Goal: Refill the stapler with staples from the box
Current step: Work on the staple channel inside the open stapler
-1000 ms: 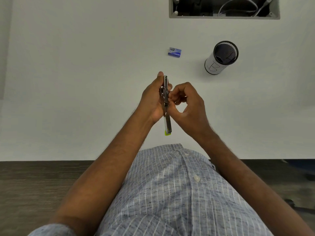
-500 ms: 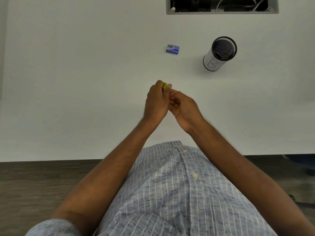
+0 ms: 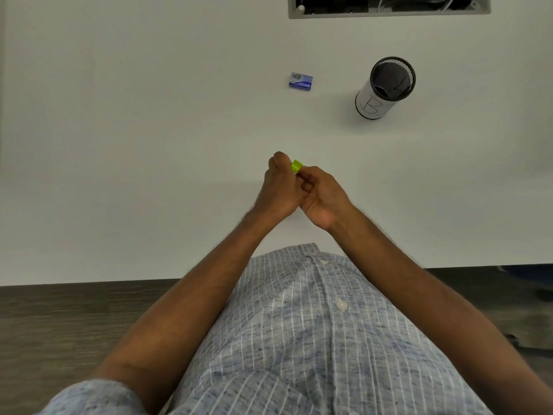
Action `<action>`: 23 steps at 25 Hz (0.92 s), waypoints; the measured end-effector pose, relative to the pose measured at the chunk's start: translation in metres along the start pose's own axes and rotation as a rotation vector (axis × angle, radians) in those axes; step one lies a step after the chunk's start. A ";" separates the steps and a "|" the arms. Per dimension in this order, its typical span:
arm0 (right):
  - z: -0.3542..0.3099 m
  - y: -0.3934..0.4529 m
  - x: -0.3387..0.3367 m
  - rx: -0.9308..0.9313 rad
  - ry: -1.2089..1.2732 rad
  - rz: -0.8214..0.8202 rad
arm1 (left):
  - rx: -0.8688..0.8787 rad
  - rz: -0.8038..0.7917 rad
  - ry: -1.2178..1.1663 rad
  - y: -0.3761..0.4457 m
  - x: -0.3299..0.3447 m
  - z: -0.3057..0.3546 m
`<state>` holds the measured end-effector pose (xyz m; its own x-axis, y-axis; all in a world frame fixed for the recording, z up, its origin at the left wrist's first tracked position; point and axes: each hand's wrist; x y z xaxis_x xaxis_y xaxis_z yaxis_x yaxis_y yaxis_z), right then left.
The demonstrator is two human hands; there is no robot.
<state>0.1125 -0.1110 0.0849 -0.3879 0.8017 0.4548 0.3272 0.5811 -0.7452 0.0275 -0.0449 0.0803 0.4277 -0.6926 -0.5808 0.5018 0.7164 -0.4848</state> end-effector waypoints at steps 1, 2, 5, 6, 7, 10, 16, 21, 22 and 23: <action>0.000 0.001 -0.001 0.004 0.004 0.002 | 0.018 -0.007 -0.002 0.001 -0.001 -0.002; 0.000 0.002 -0.002 0.006 0.010 0.004 | 0.037 -0.010 -0.013 0.001 -0.001 -0.004; -0.001 0.006 -0.004 0.002 0.005 0.012 | 0.083 0.027 -0.052 0.000 0.002 -0.009; -0.001 0.007 -0.004 0.003 0.004 0.019 | 0.095 0.050 -0.056 -0.001 0.003 -0.011; 0.000 0.008 -0.004 0.007 0.009 0.028 | 0.110 0.075 -0.048 -0.002 0.004 -0.014; 0.001 0.009 -0.003 0.030 0.043 0.048 | 0.150 0.152 0.010 0.000 0.006 -0.022; 0.004 0.013 -0.002 0.034 0.082 0.067 | 0.009 0.120 -0.192 0.008 0.005 -0.025; 0.003 0.017 -0.006 0.013 0.045 0.056 | -0.343 -0.141 -0.784 0.009 0.001 -0.026; 0.004 0.018 -0.006 0.010 0.042 0.054 | -0.370 -0.164 -0.845 0.010 0.001 -0.026; 0.004 0.018 -0.006 0.005 0.040 0.056 | -0.384 -0.181 -0.898 0.012 0.001 -0.027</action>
<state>0.1170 -0.1060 0.0668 -0.3342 0.8381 0.4312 0.3429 0.5343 -0.7726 0.0137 -0.0354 0.0563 0.8590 -0.4872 0.1572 0.4064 0.4621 -0.7882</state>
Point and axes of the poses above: each hand's wrist, its own y-axis towards the middle knuckle, its own x-axis out of the palm, z = x × y, and after that the axes turned 7 degrees about -x, right-handed
